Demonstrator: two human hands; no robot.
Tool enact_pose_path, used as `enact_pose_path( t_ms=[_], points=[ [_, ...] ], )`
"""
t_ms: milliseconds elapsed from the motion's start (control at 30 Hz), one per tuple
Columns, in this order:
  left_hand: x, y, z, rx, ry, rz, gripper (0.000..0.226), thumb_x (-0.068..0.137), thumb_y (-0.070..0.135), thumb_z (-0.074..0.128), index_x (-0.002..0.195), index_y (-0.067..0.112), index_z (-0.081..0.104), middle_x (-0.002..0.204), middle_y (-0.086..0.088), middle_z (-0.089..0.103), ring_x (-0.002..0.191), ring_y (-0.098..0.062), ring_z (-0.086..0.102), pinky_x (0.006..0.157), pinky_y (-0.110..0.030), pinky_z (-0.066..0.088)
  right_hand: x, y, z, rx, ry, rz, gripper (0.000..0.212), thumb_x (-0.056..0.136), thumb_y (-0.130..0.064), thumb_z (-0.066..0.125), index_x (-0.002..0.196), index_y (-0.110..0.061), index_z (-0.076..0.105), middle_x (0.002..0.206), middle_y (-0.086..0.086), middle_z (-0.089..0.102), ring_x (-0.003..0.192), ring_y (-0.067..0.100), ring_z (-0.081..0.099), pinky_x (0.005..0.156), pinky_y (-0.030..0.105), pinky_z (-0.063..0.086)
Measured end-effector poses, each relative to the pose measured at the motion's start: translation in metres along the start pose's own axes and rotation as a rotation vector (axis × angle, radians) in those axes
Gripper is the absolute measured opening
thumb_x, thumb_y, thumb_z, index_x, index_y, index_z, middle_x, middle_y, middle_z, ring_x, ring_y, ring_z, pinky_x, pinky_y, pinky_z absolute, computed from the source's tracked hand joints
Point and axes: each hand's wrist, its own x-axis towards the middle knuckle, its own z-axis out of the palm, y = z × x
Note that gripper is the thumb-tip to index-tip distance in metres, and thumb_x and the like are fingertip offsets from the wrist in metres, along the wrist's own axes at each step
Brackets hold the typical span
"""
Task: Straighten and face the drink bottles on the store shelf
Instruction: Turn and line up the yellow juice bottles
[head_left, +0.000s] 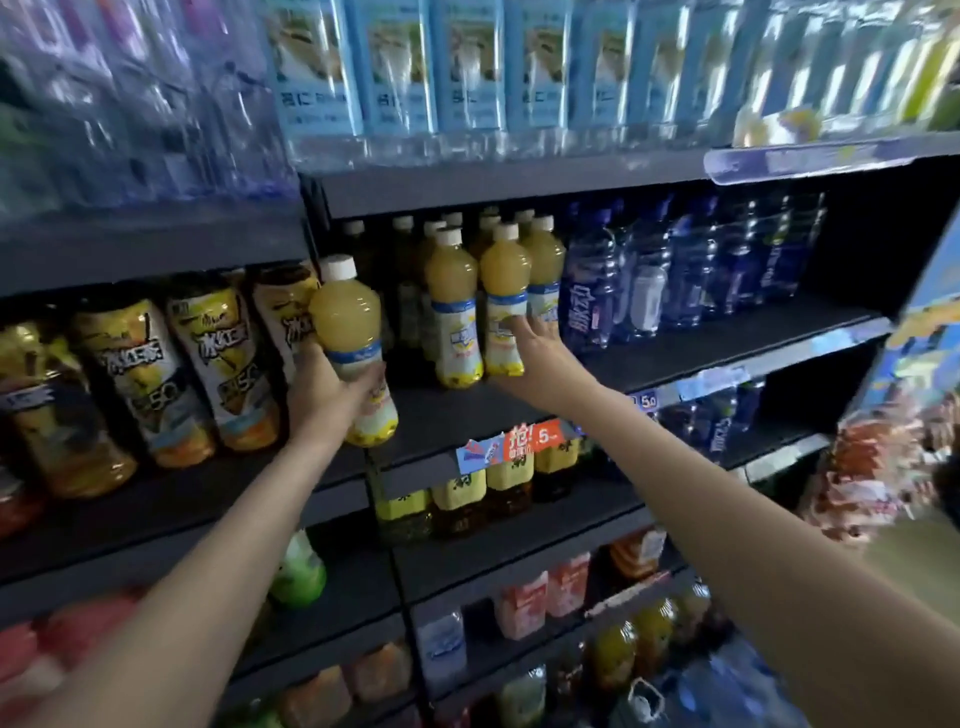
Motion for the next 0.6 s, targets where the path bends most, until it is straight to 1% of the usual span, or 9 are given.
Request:
enact_pose_path(
  t_ms=[67,133,267,333,400,467,533,567,600],
  points=[
    [-0.002,0.004,0.003,-0.044,0.007,-0.046,0.058,0.081,0.027,0.071,0.126,0.005,0.042,0.124,-0.01,0.052,0.113,-0.027,0.051,0.08,-0.027,0.035,0.014,0.006,0.008,-0.026,0.038,-0.123,0.074,0.087,-0.024,0.066,0.145,-0.006,0.023,0.143,0.017,0.03,0.133,0.036,0.027,0.106,0.037,0.023],
    [-0.004,0.012,0.006,-0.072,0.017,-0.08,0.058,0.082,0.026,0.07,0.128,0.006,0.041,0.12,-0.004,0.051,0.112,-0.021,0.049,0.081,-0.025,0.035,0.03,0.011,0.003,-0.052,0.097,-0.25,0.075,0.088,-0.023,0.066,0.147,-0.007,0.021,0.142,0.018,0.029,0.133,0.038,0.028,0.106,0.04,0.026],
    [-0.006,0.016,0.018,-0.04,0.071,-0.151,0.063,0.085,0.021,0.067,0.136,0.009,0.033,0.13,-0.008,0.05,0.119,-0.025,0.048,0.083,-0.025,0.035,0.073,0.014,-0.015,0.006,0.175,-0.361,0.087,0.088,-0.023,0.065,0.151,-0.009,0.008,0.152,0.021,0.016,0.139,0.037,0.021,0.111,0.038,0.022],
    [-0.009,0.009,0.023,-0.004,0.095,-0.191,0.066,0.083,0.018,0.069,0.139,0.011,0.034,0.127,-0.006,0.053,0.118,-0.024,0.05,0.085,-0.027,0.037,0.094,0.008,-0.014,-0.045,0.174,-0.392,0.089,0.09,-0.029,0.062,0.151,-0.005,0.002,0.154,0.022,0.01,0.141,0.037,0.016,0.115,0.04,0.019],
    [-0.013,0.002,0.027,0.016,0.121,-0.216,0.057,0.083,0.017,0.07,0.133,0.01,0.043,0.123,-0.009,0.059,0.115,-0.028,0.054,0.086,-0.029,0.041,0.111,0.001,-0.003,-0.168,0.16,-0.394,0.089,0.092,-0.034,0.058,0.15,-0.002,-0.002,0.156,0.019,0.007,0.143,0.035,0.011,0.117,0.04,0.009],
    [-0.015,0.004,0.029,0.042,0.134,-0.242,0.051,0.083,0.017,0.069,0.129,0.009,0.047,0.121,-0.011,0.061,0.112,-0.03,0.056,0.088,-0.033,0.044,0.122,-0.004,0.01,-0.216,0.183,-0.353,0.089,0.091,-0.037,0.057,0.15,-0.002,-0.001,0.156,0.021,0.008,0.143,0.036,0.012,0.117,0.041,0.008],
    [-0.015,0.008,0.029,0.116,0.128,-0.256,0.049,0.084,0.02,0.068,0.127,0.007,0.048,0.12,-0.012,0.061,0.111,-0.031,0.057,0.087,-0.034,0.046,0.122,-0.006,0.02,-0.201,0.214,-0.294,0.087,0.092,-0.036,0.055,0.151,-0.004,0.0,0.156,0.023,0.007,0.143,0.038,0.008,0.118,0.044,0.006],
    [-0.015,0.011,0.027,0.15,0.121,-0.25,0.047,0.084,0.022,0.068,0.125,0.007,0.05,0.119,-0.011,0.062,0.11,-0.03,0.057,0.085,-0.032,0.045,0.119,-0.008,0.023,-0.193,0.268,-0.295,0.083,0.092,-0.035,0.054,0.151,-0.004,0.004,0.156,0.025,0.007,0.144,0.04,0.008,0.119,0.046,0.006],
    [-0.015,0.012,0.025,0.179,0.118,-0.235,0.045,0.084,0.022,0.068,0.123,0.006,0.052,0.117,-0.011,0.063,0.109,-0.029,0.058,0.082,-0.03,0.044,0.114,-0.012,0.025,-0.171,0.331,-0.327,0.081,0.091,-0.031,0.056,0.15,-0.001,0.01,0.154,0.028,0.012,0.142,0.043,0.013,0.118,0.047,0.009]
  ],
)
